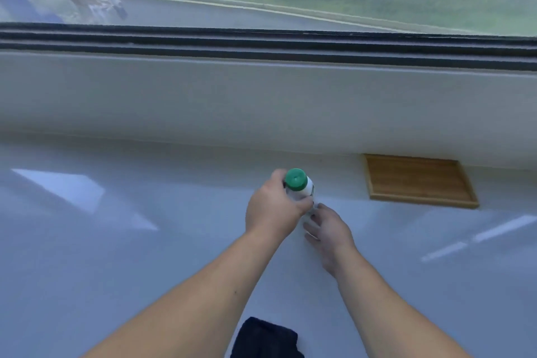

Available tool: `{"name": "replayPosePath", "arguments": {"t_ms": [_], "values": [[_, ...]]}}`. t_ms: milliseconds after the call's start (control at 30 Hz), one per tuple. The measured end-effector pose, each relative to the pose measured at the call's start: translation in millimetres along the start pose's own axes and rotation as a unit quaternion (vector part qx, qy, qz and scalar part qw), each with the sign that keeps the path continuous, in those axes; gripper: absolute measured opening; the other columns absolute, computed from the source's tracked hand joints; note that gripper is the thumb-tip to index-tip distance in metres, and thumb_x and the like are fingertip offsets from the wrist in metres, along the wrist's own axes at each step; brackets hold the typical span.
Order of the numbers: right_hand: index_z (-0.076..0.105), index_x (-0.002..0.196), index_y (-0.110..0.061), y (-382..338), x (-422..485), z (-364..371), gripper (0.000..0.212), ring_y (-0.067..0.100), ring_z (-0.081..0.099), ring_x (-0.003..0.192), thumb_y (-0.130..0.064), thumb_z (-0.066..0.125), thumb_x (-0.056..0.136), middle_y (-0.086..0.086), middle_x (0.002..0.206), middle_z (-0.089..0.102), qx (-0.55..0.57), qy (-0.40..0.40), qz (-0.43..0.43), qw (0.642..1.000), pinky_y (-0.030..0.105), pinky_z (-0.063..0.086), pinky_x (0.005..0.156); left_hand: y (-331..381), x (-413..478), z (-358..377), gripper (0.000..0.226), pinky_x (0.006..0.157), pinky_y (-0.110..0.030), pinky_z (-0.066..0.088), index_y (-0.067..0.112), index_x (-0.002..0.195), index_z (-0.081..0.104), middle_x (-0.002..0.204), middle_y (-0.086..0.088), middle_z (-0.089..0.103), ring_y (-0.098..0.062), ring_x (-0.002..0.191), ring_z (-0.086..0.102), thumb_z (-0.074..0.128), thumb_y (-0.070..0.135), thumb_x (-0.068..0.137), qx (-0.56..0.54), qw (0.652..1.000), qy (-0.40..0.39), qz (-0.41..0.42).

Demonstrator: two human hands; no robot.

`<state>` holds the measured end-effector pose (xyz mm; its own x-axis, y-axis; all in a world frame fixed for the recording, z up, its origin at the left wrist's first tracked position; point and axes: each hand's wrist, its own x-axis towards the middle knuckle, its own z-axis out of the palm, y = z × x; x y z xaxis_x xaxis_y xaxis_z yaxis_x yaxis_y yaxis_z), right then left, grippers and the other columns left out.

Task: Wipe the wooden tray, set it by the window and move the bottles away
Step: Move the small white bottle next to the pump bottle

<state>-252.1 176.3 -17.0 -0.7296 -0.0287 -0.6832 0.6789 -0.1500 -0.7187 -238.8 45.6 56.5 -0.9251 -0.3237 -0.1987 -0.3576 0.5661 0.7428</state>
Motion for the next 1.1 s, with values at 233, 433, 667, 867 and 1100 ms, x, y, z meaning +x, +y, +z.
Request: {"name": "replayPosePath", "arguments": {"t_ms": [233,433,667,867,1100], "values": [[0.061,0.13,-0.018,63,-72,160,0.032,0.031,0.065,0.115,-0.022,0.06,0.099,0.008,0.134,0.063,-0.048,-0.108,0.029,0.993,0.049,0.048,0.107,-114,-60,-148,0.047,0.076,-0.034,0.053,0.04,0.112,0.057,0.1,0.017,0.066,-0.011,0.089,0.062,0.077,0.046,0.07,-0.044,0.992,0.108,-0.057],[0.055,0.144,-0.017,169,-174,325,0.044,0.031,0.067,0.113,-0.025,0.057,0.101,0.007,0.137,0.062,-0.125,-0.224,0.061,0.965,0.045,0.054,0.096,-243,-158,-306,0.044,0.067,-0.029,0.046,0.04,0.109,0.055,0.099,0.019,0.063,-0.007,0.084,0.06,0.076,0.049,0.071,-0.04,0.966,0.221,-0.125],[0.058,0.14,-0.016,318,-325,475,0.039,0.031,0.066,0.114,-0.023,0.056,0.102,0.009,0.139,0.059,-0.23,-0.337,0.099,0.908,0.05,0.052,0.104,-400,-315,-446,0.049,0.07,-0.029,0.043,0.041,0.114,0.055,0.104,0.017,0.06,-0.014,0.09,0.059,0.076,0.05,0.071,-0.027,0.92,0.325,-0.22],[0.066,0.109,-0.018,412,-430,550,0.013,0.031,0.068,0.109,-0.02,0.059,0.099,0.009,0.129,0.061,-0.311,-0.388,0.129,0.858,0.051,0.052,0.104,-490,-436,-512,0.044,0.069,-0.03,0.046,0.041,0.109,0.053,0.104,0.019,0.061,-0.012,0.089,0.061,0.076,0.048,0.073,-0.049,0.862,0.399,-0.308],[0.067,0.109,-0.018,499,-498,585,0.014,0.029,0.069,0.108,-0.022,0.062,0.097,0.006,0.126,0.062,-0.387,-0.422,0.16,0.804,0.049,0.054,0.102,-553,-530,-532,0.043,0.073,-0.031,0.05,0.044,0.11,0.053,0.108,0.022,0.062,-0.012,0.092,0.062,0.075,0.048,0.073,-0.075,0.808,0.442,-0.382]]}}
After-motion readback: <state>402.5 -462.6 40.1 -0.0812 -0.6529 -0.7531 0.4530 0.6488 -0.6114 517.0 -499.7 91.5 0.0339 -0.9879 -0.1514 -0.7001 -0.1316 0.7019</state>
